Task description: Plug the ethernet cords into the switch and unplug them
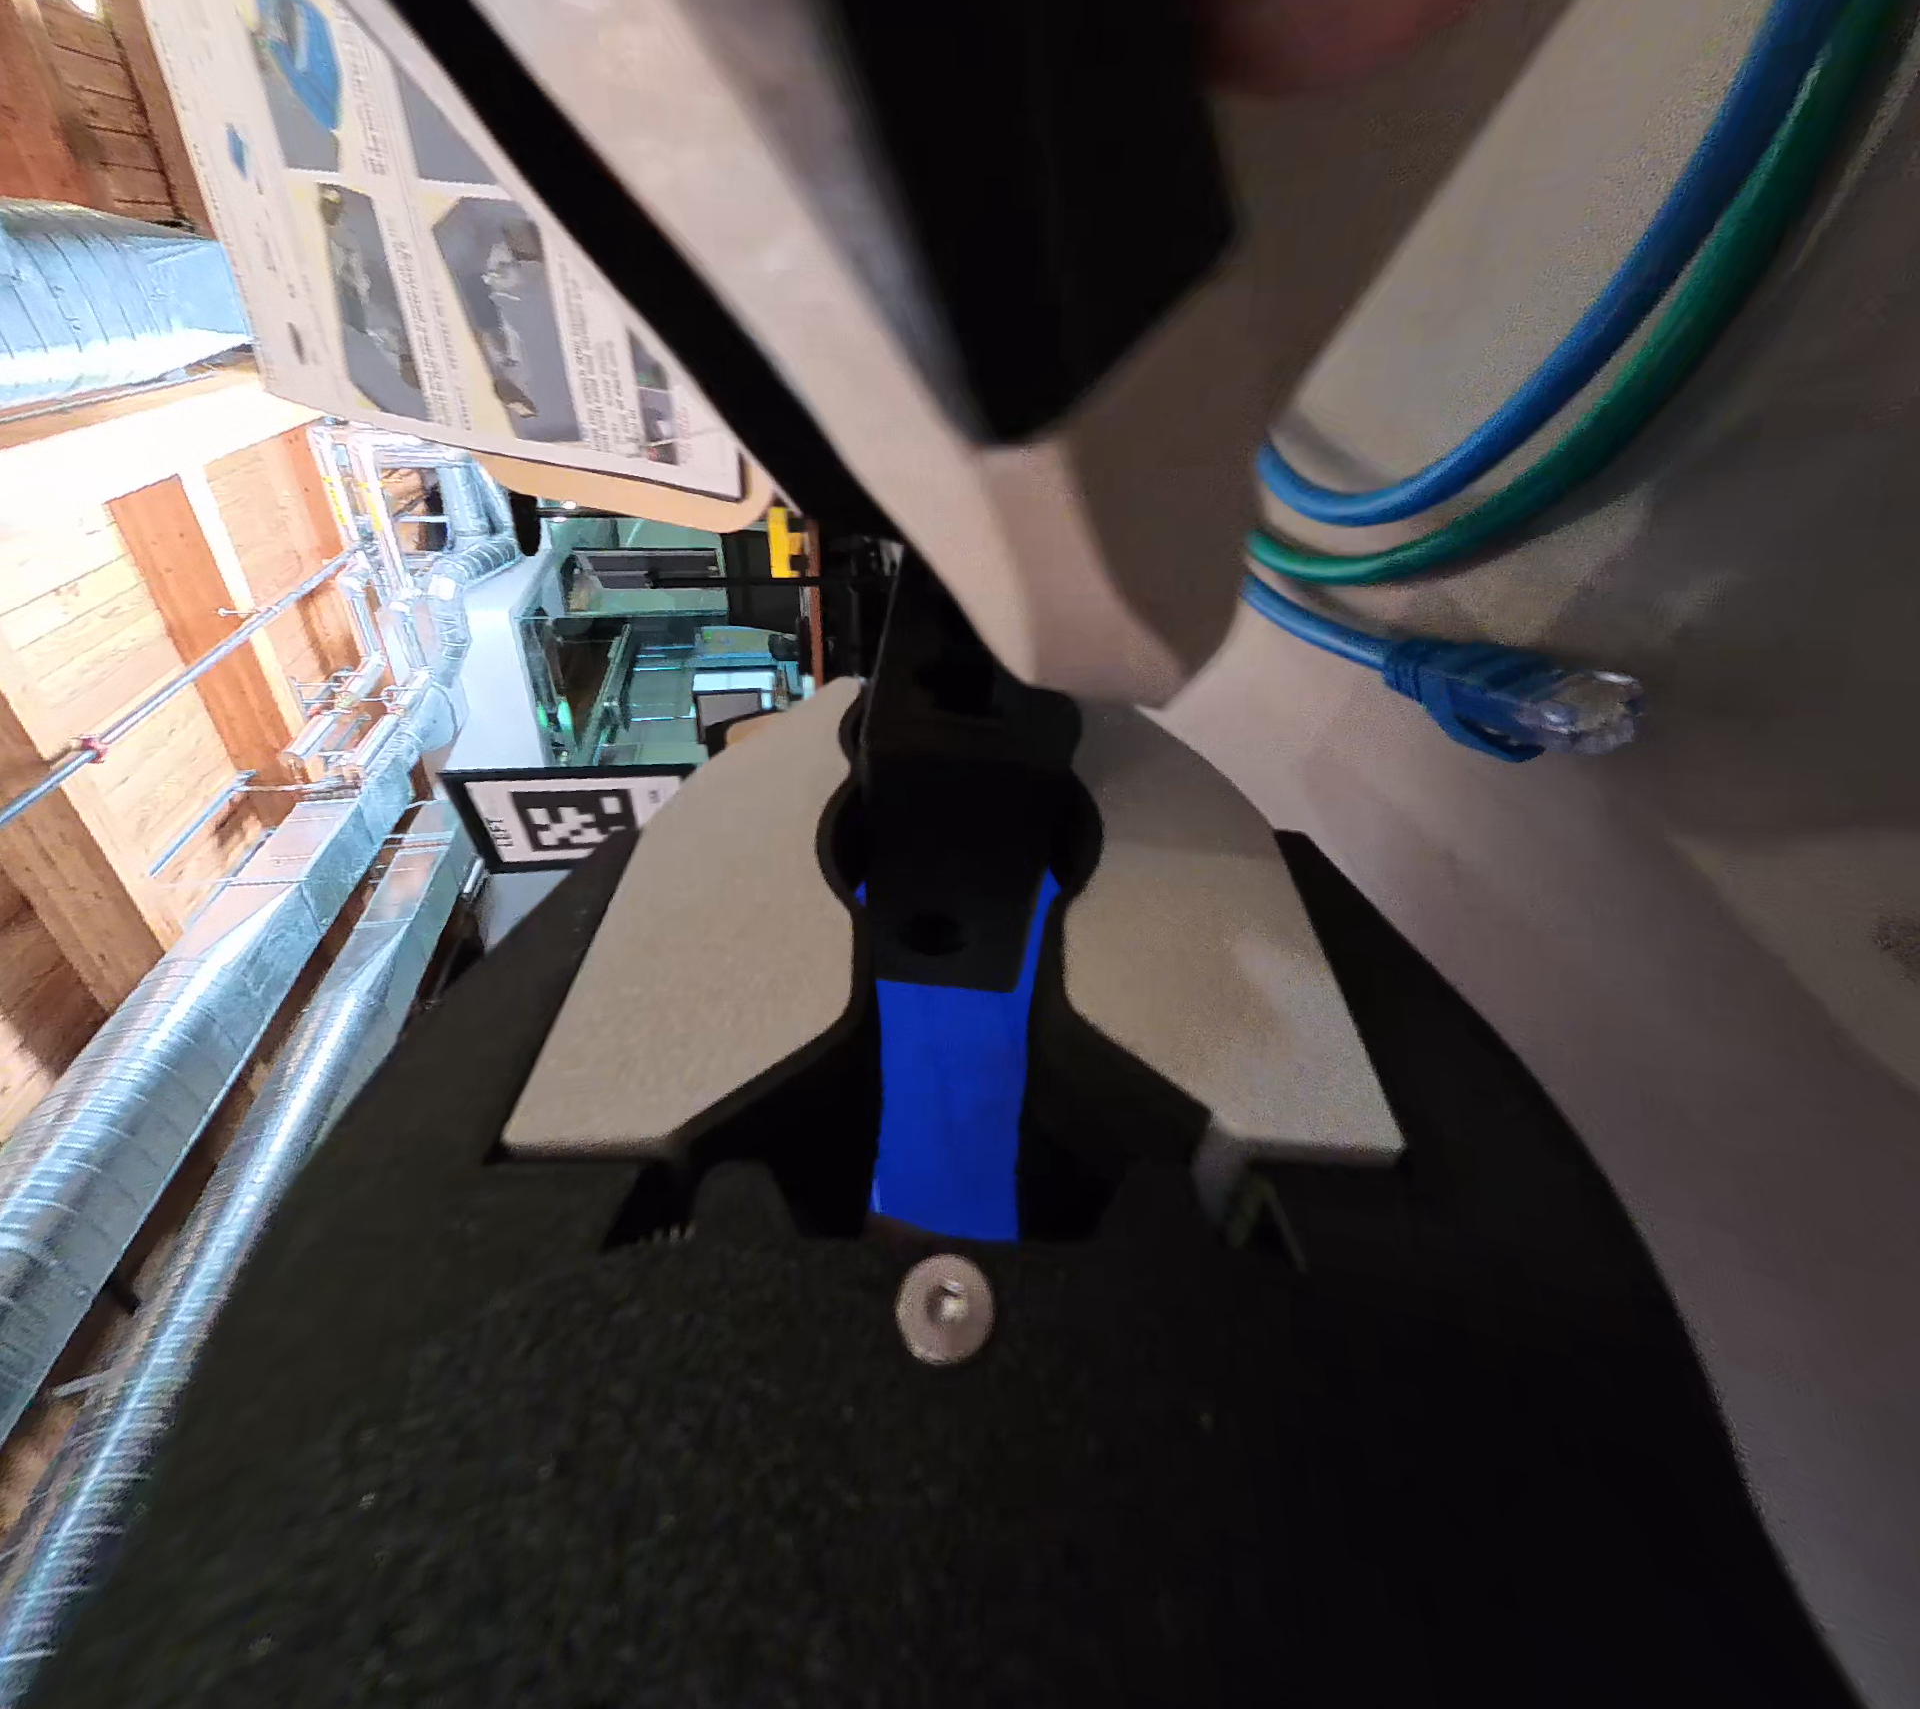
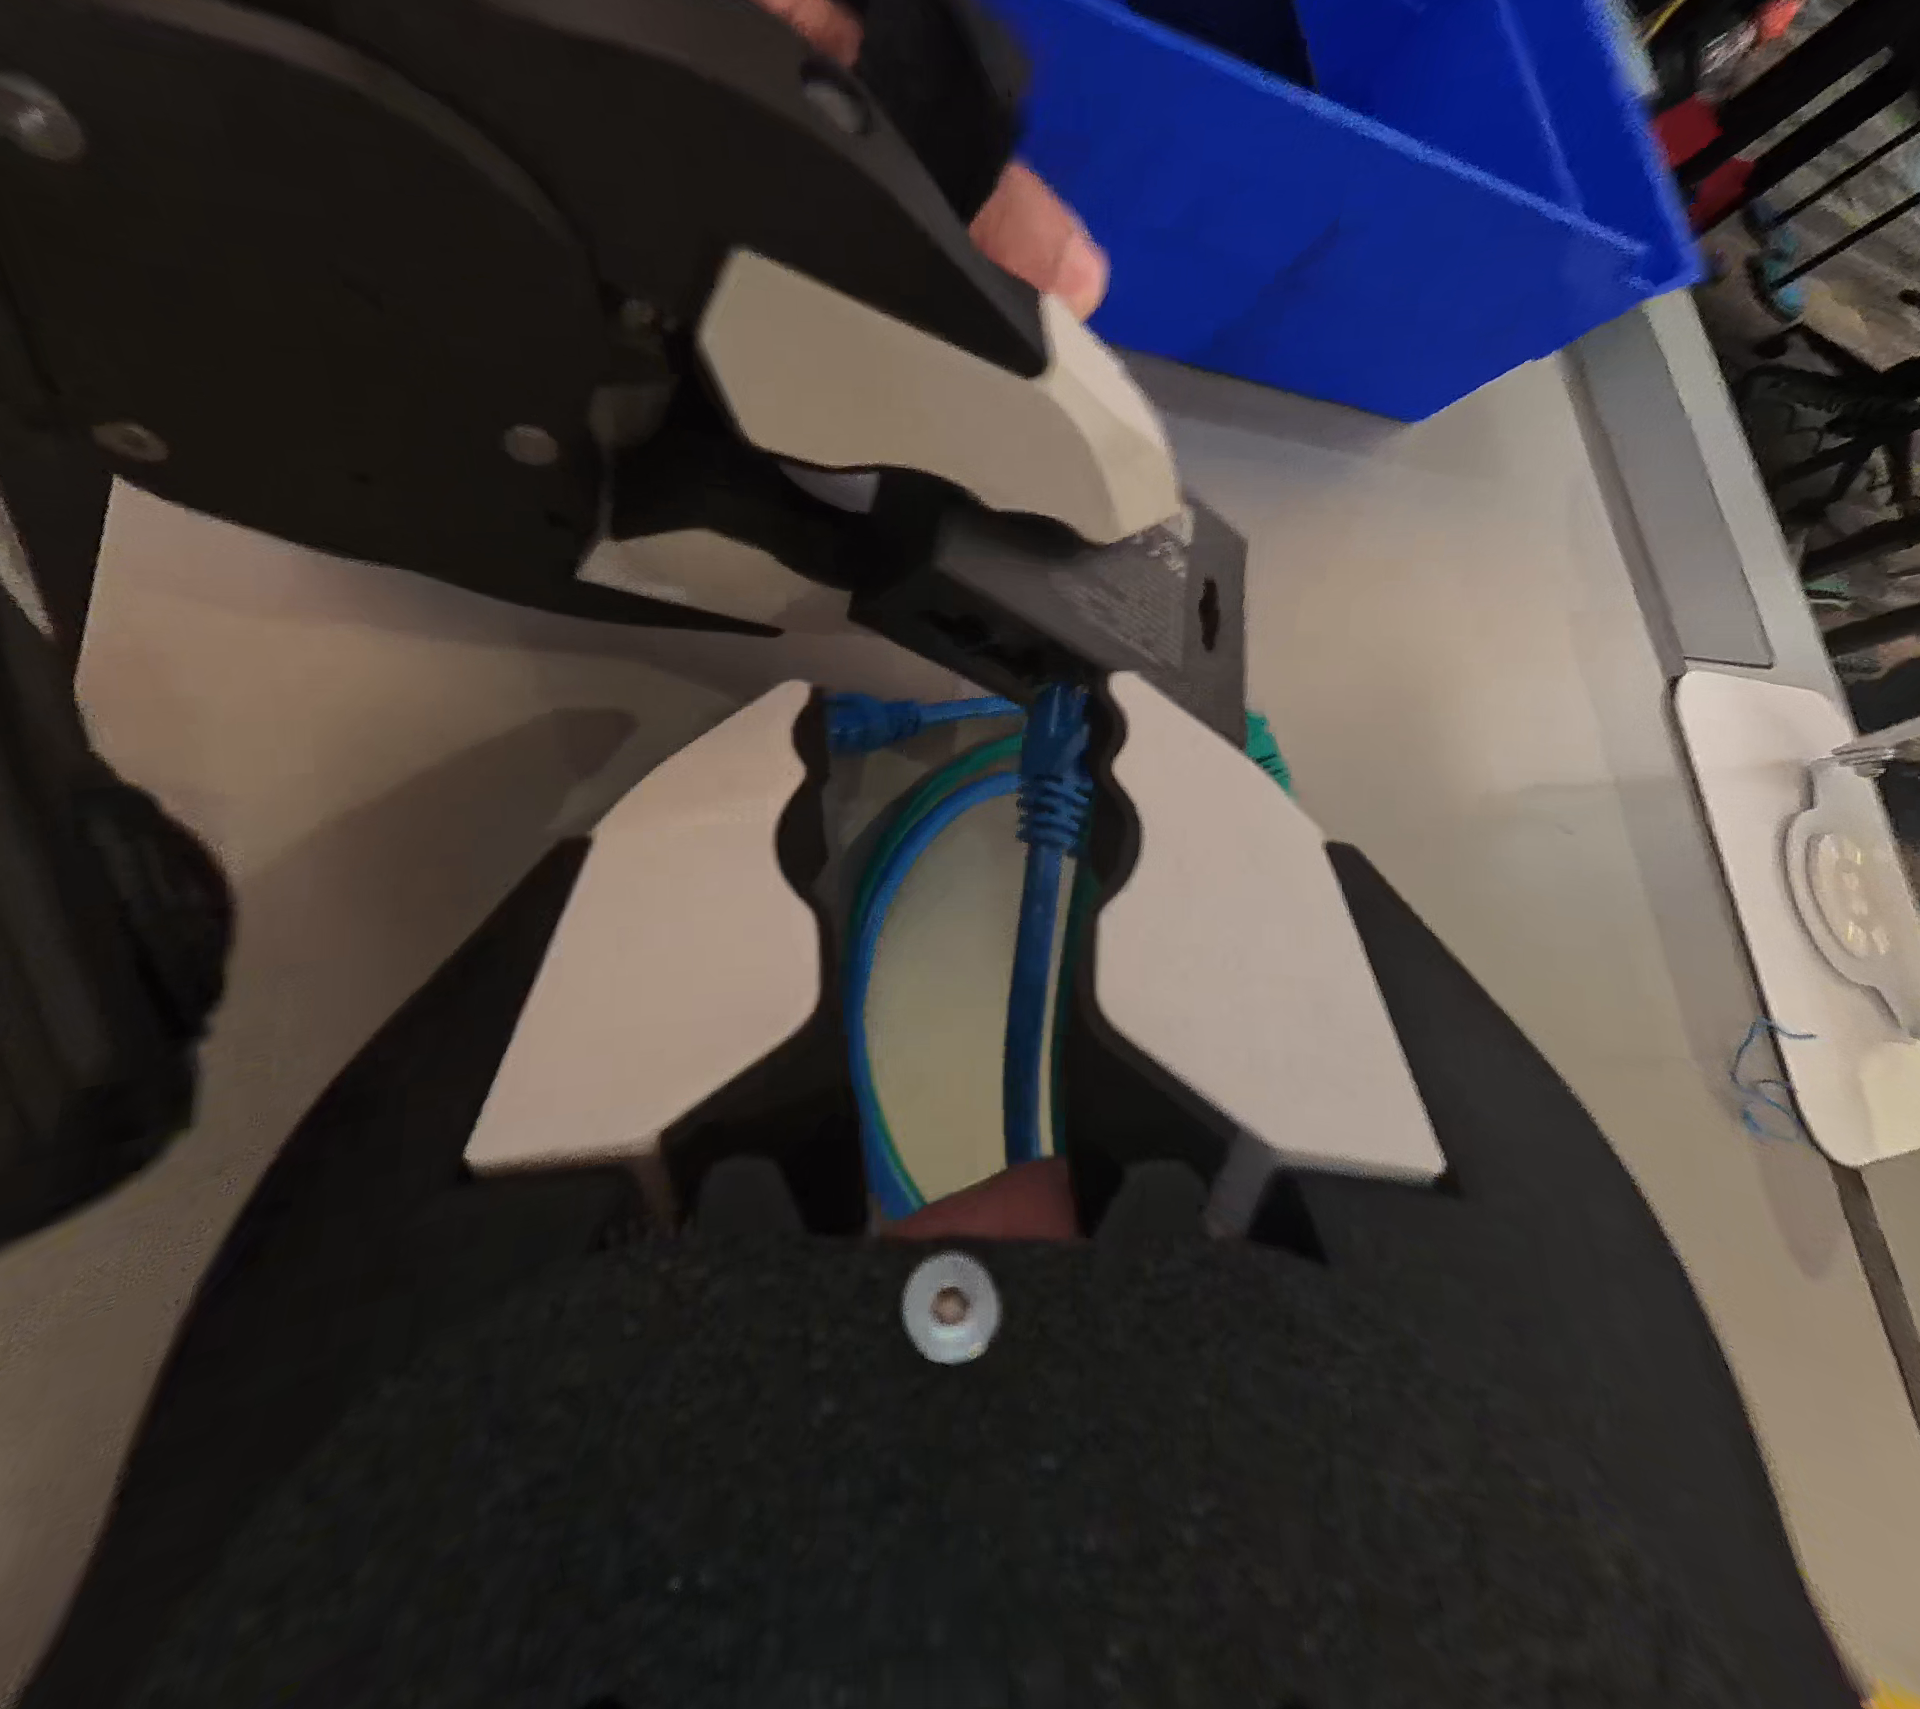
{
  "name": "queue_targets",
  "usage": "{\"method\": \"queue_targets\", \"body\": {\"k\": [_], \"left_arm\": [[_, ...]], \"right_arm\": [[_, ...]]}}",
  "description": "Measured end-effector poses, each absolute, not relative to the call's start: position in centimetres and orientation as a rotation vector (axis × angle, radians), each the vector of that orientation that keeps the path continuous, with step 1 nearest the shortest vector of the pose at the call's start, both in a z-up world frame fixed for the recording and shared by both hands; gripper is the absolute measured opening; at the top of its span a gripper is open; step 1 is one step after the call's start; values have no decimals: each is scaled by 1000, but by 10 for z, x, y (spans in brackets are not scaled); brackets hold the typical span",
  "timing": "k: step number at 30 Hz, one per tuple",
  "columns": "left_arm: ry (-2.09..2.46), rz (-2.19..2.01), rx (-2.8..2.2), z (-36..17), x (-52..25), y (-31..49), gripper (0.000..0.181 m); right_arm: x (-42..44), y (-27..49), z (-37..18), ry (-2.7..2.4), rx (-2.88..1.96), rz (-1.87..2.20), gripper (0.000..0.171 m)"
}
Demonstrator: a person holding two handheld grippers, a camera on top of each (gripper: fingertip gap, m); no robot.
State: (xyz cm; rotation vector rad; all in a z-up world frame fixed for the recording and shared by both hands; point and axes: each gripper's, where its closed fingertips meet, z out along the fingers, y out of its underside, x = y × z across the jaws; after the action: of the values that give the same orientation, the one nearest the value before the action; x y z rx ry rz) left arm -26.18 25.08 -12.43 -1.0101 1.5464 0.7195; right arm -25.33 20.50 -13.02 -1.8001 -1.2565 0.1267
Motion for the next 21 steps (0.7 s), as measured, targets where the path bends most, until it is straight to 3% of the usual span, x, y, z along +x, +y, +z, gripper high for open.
{"method": "queue_targets", "body": {"k": [15, 21], "left_arm": [[1476, 778, -941, -112, -264, 255, 30], [1512, 768, -1031, -124, -269, 262, 29]], "right_arm": [[-223, 210, -119, -945, -1947, 279, 8], [-225, 211, -124, -928, -1966, 291, 6]]}}
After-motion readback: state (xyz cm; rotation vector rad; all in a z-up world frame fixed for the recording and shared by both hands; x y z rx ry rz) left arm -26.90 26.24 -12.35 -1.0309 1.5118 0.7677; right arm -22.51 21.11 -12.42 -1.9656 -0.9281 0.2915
